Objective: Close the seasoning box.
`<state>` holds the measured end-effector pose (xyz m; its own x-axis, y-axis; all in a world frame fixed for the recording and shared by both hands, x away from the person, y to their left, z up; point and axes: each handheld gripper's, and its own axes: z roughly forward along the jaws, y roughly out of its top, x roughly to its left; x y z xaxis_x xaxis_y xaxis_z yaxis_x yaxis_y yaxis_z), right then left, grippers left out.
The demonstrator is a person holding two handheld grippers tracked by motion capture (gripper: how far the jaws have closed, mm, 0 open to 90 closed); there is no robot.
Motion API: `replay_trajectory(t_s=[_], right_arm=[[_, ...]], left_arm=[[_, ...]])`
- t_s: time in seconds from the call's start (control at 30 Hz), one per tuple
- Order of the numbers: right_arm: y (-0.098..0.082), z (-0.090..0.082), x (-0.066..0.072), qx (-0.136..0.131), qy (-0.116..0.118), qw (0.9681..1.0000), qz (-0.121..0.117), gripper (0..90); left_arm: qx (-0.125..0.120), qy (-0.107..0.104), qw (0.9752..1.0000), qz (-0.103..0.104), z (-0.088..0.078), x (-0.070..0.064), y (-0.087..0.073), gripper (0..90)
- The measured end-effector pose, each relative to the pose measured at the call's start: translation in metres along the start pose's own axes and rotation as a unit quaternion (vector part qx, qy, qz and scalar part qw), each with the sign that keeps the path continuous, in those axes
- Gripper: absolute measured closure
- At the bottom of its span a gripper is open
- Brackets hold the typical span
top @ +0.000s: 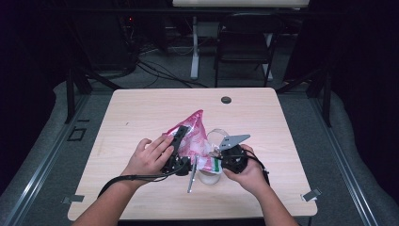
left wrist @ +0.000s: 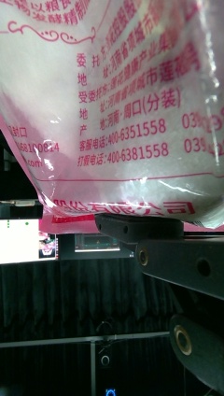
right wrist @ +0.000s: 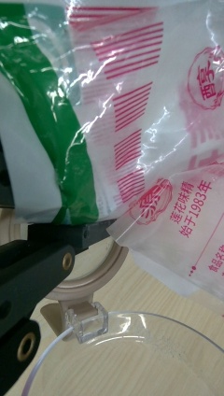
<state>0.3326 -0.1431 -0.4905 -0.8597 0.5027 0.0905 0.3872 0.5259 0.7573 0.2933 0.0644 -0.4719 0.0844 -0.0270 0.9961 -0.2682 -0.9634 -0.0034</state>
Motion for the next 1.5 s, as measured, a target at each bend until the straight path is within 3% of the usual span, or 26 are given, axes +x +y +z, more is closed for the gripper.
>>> replay_trajectory(t_s=[0.43, 1.5], right_arm=[[0.0001, -0.0002, 0.0001, 0.001, 0.001, 1.0, -0.001, 90.0], [-0.0002, -0.0007, -0.0002, 0.002, 0.003, 1.0, -0.001, 90.0]], left_arm=[[0.001, 0.001, 0.9999, 0.017, -0.0013, 0.0034, 0.0009, 60.8], [-0.004, 0.003, 0.9998, 0.019, -0.0019, 0.0036, 0.0024, 61.0]])
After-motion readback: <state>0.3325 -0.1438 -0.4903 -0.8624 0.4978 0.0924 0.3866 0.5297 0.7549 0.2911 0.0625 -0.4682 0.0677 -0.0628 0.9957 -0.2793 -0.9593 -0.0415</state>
